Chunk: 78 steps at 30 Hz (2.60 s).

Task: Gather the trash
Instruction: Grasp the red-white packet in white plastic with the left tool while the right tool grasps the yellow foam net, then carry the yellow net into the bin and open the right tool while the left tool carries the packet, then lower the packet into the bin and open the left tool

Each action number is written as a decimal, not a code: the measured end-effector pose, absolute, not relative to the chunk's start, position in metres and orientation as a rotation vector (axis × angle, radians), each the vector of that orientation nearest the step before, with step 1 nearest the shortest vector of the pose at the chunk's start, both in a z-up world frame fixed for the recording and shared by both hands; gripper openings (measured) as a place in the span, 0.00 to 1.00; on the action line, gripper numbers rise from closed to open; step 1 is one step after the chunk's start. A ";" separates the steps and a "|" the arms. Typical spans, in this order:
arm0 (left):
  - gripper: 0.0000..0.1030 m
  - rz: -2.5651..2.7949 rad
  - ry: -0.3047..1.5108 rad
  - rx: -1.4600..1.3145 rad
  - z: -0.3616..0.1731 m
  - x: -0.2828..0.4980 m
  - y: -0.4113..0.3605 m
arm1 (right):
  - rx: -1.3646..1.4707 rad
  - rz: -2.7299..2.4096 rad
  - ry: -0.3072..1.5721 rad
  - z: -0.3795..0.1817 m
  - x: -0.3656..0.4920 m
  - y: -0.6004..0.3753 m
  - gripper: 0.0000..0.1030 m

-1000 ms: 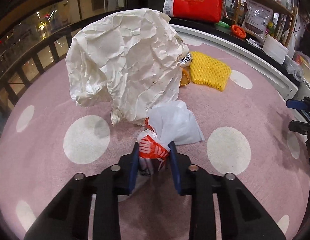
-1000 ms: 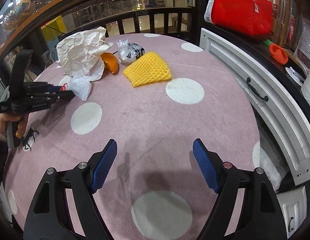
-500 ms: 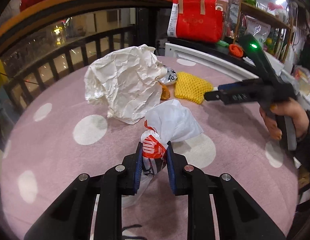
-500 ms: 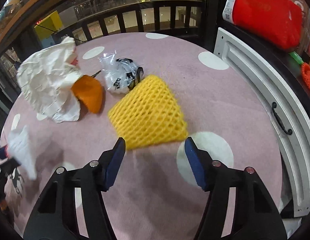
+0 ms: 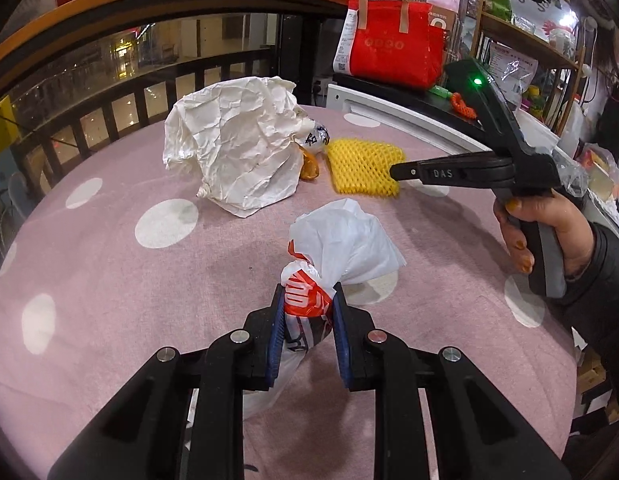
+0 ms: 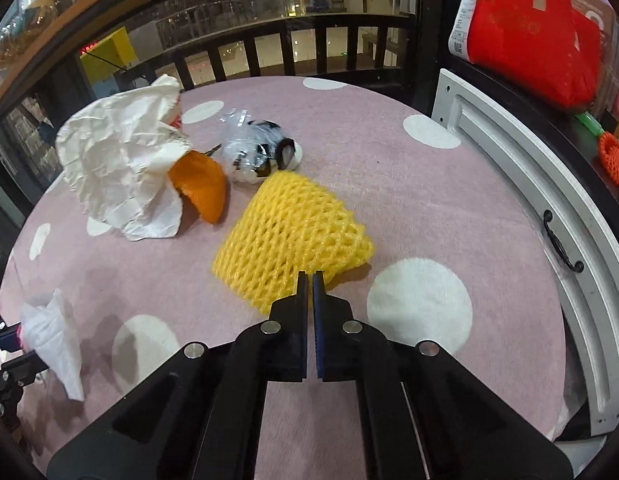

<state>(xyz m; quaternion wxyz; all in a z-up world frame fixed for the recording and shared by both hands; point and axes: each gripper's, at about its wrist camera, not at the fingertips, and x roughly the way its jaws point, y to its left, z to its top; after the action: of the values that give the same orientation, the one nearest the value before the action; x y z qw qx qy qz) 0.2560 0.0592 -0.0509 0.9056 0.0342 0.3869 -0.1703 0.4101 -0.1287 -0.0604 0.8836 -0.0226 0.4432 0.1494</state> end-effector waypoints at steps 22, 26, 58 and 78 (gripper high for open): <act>0.21 -0.540 0.726 0.069 -0.031 0.187 -0.053 | 0.057 0.173 0.773 -0.008 0.207 -0.270 0.03; 0.21 -0.608 0.718 0.086 -0.028 0.174 -0.086 | 0.063 0.101 0.773 -0.010 0.178 -0.302 0.03; 0.21 -0.899 0.913 0.234 -0.094 0.132 -0.275 | 0.374 -0.366 1.020 -0.173 0.095 -0.458 0.68; 0.64 -0.867 1.111 0.385 -0.185 0.132 -0.345 | 0.421 -0.527 0.874 -0.123 0.040 -0.505 0.68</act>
<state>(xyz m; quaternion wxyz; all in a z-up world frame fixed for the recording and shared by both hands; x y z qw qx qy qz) 0.1322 -0.3450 -0.1855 0.7449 0.1757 0.5074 -0.3960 0.0400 -0.5047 -0.1233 0.8516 0.1999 0.4150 -0.2501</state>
